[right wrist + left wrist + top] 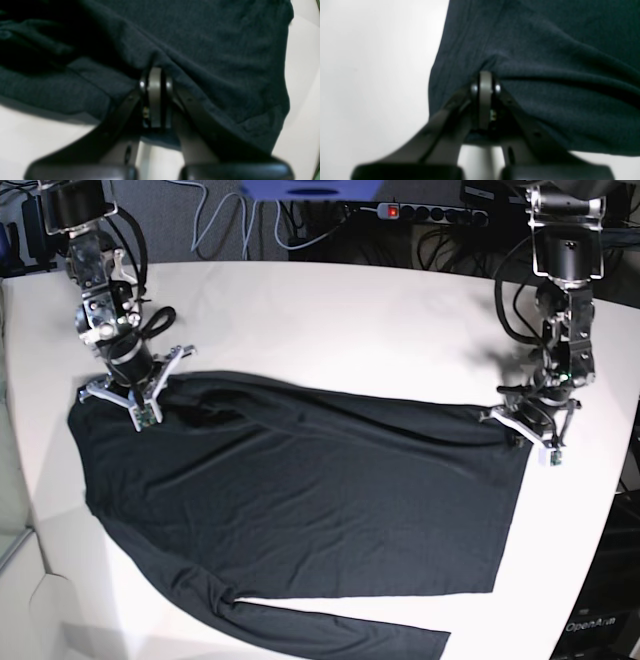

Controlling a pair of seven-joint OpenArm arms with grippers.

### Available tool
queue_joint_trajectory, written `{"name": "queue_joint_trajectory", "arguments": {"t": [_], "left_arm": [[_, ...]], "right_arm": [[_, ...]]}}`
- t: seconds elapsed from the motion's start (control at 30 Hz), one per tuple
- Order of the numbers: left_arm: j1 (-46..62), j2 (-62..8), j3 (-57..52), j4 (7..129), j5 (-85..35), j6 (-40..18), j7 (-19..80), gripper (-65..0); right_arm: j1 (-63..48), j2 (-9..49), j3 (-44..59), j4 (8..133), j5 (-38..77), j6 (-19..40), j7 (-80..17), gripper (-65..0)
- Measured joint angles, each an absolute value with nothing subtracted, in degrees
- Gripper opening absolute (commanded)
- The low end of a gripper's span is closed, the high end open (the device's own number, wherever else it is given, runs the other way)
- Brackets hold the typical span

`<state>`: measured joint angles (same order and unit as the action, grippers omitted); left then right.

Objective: Fold the T-shirt properly
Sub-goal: 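Slide the right gripper along the shirt edge toward the left gripper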

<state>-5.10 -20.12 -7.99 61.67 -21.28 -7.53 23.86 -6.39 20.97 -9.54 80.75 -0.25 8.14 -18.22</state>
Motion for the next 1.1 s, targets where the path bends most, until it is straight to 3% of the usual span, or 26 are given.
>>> {"name": "queue_joint_trajectory", "arguments": {"t": [0.83, 1.1], "left_arm": [[-5.1, -20.1, -8.0, 61.7, -21.3, -7.5, 23.9, -64.5], [-5.1, -20.1, -8.0, 61.7, -21.3, -7.6, 23.9, -64.5]], "right_arm": [[-1.7, 22.2, -9.8, 84.2, -0.7, 8.6, -22.0, -65.0], [1.3, 22.0, -5.8, 84.1, -0.9, 15.1, -25.0, -65.0]]}}
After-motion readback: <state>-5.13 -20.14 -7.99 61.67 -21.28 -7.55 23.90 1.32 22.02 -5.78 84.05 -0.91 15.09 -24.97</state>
